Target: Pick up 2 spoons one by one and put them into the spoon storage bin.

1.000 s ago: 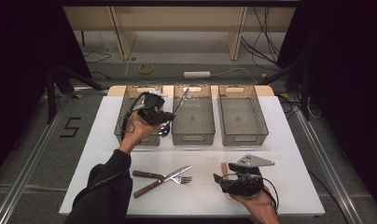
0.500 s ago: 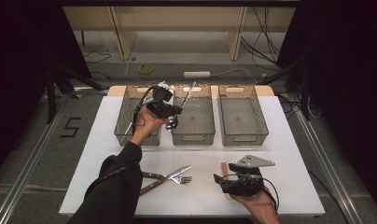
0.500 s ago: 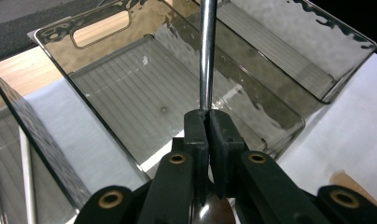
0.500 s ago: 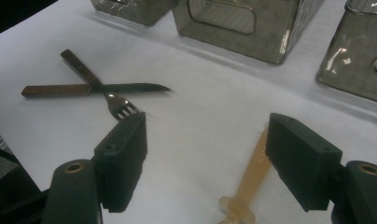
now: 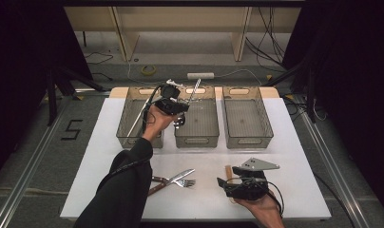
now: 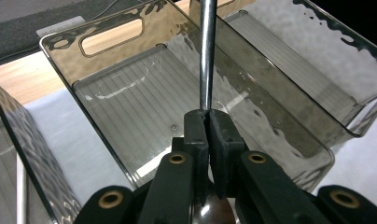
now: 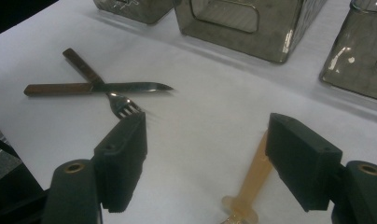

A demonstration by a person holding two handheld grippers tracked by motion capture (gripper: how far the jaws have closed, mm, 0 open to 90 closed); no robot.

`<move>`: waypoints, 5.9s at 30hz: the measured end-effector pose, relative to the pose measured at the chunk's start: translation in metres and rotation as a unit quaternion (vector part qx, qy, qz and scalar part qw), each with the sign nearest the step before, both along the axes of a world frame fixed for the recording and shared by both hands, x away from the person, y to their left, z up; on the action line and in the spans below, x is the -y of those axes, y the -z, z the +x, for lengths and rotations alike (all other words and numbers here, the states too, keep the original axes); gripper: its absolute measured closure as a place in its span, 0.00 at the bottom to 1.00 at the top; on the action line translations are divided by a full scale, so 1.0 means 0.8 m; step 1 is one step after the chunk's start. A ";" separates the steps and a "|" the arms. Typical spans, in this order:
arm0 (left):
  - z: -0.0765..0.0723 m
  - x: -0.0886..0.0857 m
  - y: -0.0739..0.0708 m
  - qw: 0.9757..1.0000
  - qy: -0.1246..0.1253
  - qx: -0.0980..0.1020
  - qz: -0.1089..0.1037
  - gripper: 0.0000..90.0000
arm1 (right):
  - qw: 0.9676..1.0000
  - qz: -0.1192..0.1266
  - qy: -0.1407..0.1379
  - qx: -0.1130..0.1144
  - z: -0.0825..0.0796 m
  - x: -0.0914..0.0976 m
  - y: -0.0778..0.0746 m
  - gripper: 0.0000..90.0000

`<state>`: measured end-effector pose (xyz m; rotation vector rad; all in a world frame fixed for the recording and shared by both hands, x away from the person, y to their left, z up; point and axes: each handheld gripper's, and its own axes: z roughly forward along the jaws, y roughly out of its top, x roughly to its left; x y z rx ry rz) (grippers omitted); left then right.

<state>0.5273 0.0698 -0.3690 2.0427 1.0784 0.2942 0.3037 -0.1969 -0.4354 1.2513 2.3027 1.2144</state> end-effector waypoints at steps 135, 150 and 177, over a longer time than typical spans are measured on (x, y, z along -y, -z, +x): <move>-0.258 -0.137 0.075 0.996 -0.004 0.066 -0.057 0.22 | 0.986 -0.103 0.093 -0.088 0.032 -0.006 0.041 0.73; -0.261 -0.135 0.075 0.996 -0.002 0.064 -0.057 0.22 | 0.983 -0.131 0.094 -0.090 0.030 -0.016 0.051 0.77; -0.260 -0.138 0.075 0.996 -0.004 0.064 -0.059 0.23 | 0.991 -0.075 0.083 -0.069 0.037 -0.002 0.011 0.87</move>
